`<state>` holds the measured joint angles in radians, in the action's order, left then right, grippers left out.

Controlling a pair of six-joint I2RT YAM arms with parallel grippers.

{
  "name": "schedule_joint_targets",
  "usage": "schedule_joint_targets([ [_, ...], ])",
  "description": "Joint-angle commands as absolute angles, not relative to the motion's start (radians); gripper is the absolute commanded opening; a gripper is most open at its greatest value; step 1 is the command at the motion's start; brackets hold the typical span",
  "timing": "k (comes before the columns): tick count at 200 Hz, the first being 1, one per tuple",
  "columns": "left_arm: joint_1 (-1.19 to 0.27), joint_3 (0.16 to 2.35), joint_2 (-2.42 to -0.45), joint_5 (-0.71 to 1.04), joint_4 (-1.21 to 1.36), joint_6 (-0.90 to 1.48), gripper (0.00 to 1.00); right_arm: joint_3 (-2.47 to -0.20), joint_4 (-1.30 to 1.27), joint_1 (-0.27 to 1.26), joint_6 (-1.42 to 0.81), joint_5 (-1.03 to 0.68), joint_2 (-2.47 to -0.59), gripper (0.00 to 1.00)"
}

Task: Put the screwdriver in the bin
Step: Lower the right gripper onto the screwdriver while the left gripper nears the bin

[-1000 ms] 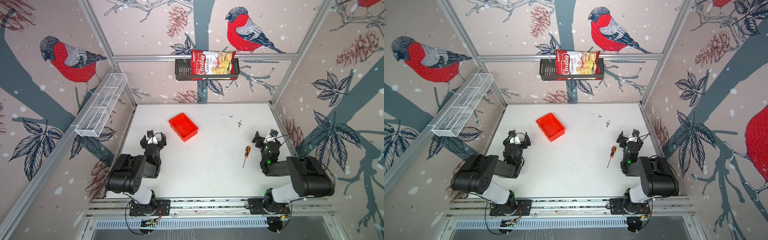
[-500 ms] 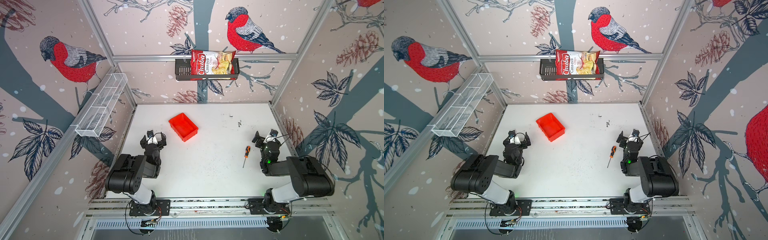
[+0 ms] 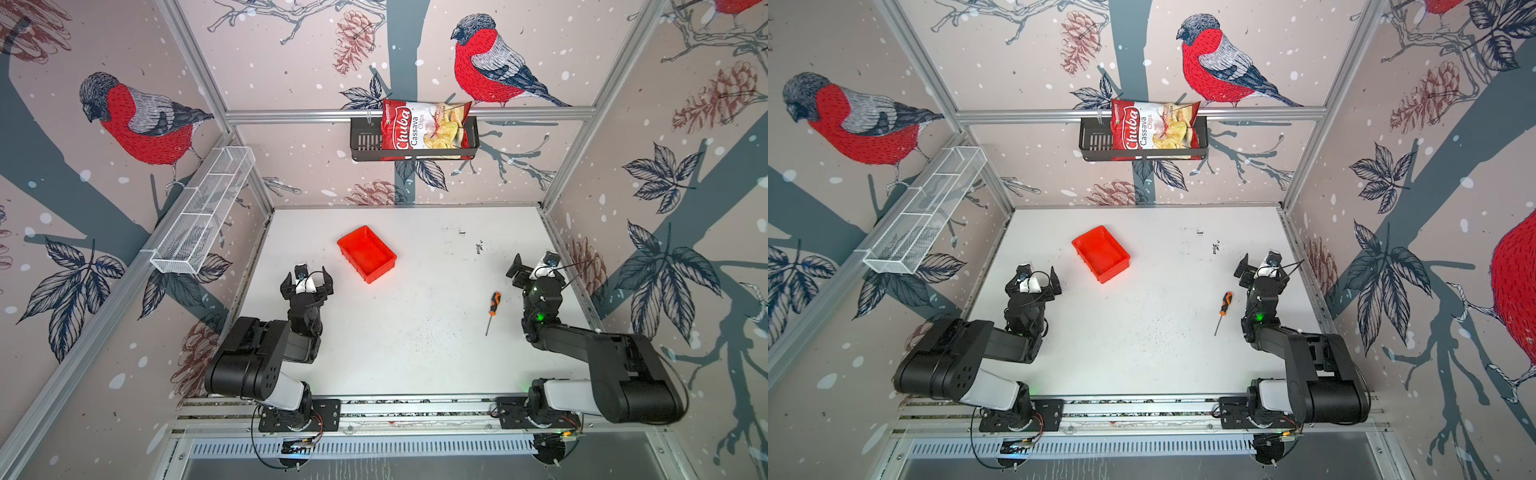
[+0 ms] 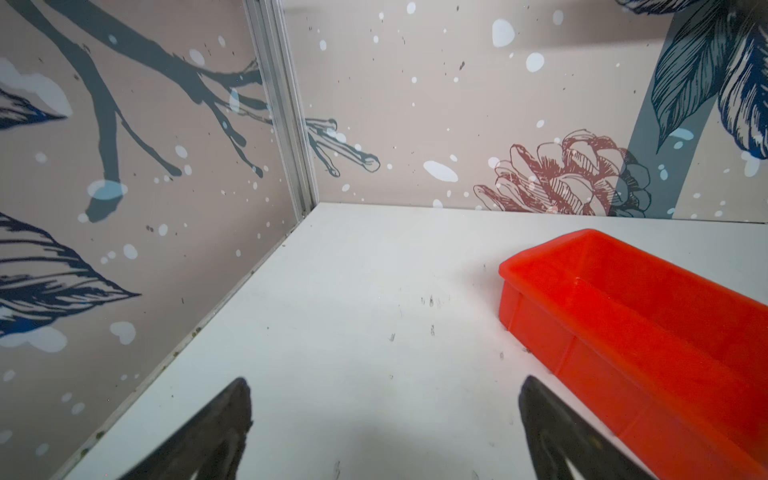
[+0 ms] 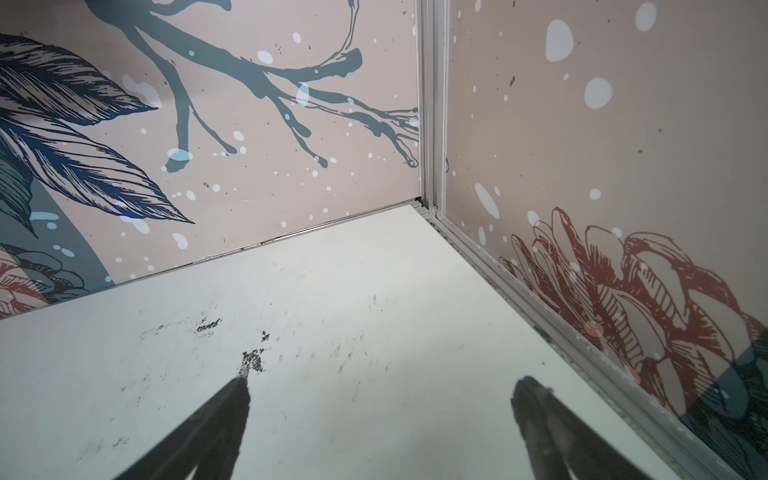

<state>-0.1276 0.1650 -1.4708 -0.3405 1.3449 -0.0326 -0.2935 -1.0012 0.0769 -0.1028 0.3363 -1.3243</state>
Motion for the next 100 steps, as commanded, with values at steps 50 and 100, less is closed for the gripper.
schedule_joint_targets([
  [50, -0.234, 0.224, -1.204, -0.203, 1.03, -0.216, 0.99, -0.391, -0.723, 0.163, -0.149, 0.449, -1.189, 1.0],
  [100, -0.302, 0.298, -1.039, 0.021, 0.753, -0.235, 0.99, -0.441, -0.444, 0.253, -0.326, 0.459, -1.059, 1.0],
])
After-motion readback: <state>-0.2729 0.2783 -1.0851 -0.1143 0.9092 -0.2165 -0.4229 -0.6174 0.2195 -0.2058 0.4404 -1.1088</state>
